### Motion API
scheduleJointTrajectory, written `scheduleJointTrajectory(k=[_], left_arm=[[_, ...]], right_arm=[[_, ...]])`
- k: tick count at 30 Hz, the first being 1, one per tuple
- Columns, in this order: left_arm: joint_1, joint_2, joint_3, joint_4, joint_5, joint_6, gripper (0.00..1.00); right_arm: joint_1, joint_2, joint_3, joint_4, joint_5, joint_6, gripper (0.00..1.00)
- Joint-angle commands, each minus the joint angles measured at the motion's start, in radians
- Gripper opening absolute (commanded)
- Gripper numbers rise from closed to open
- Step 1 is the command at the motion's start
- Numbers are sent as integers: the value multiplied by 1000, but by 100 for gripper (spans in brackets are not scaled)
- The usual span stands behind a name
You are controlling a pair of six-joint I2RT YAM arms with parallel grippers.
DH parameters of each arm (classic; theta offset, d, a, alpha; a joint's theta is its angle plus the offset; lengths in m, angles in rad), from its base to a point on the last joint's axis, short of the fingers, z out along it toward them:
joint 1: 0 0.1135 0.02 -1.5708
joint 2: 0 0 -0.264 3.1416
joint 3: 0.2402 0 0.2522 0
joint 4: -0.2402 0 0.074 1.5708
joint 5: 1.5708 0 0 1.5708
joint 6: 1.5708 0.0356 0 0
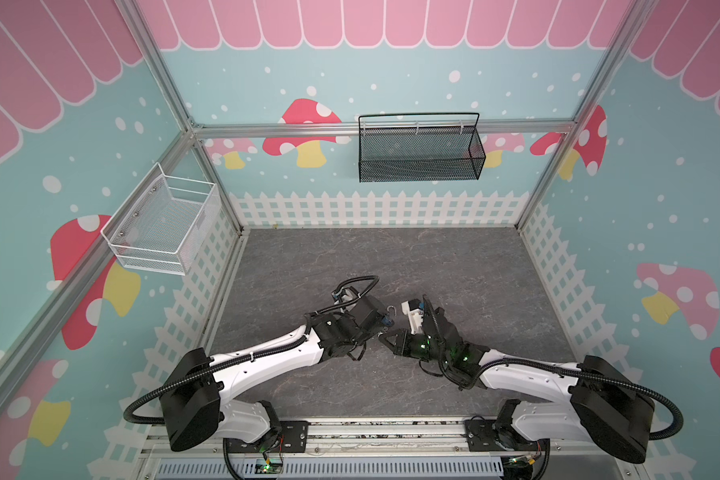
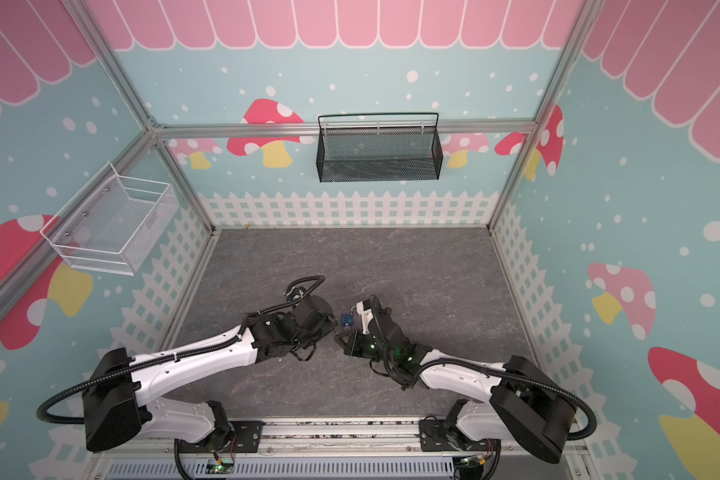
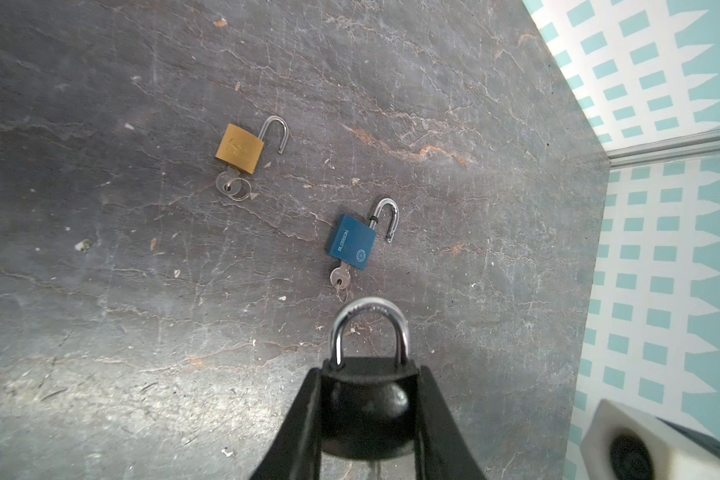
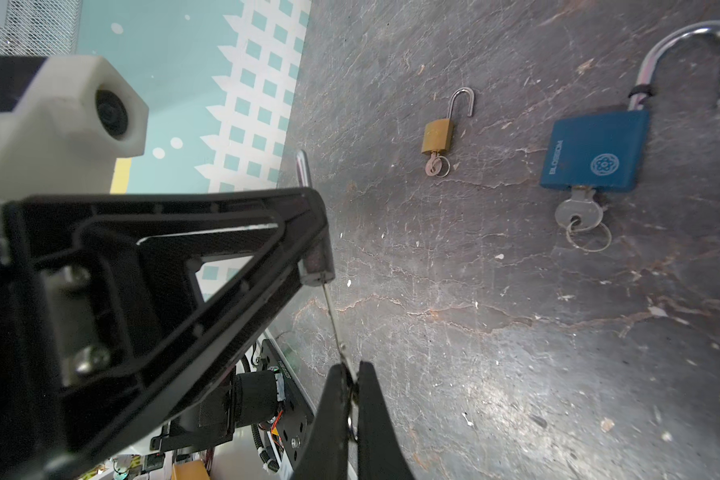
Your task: Unlock with the key
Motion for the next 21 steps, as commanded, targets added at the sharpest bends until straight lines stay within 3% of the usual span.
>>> scheduleJointTrajectory(k=[1,21], left_arm=[[4,-31,-9,20,-20,-22,0],[-1,-41,-33,61,8,-68,0]], right_arm=[[6,3,23,2,23,13,0],[6,26,70,-19,65,16,0]])
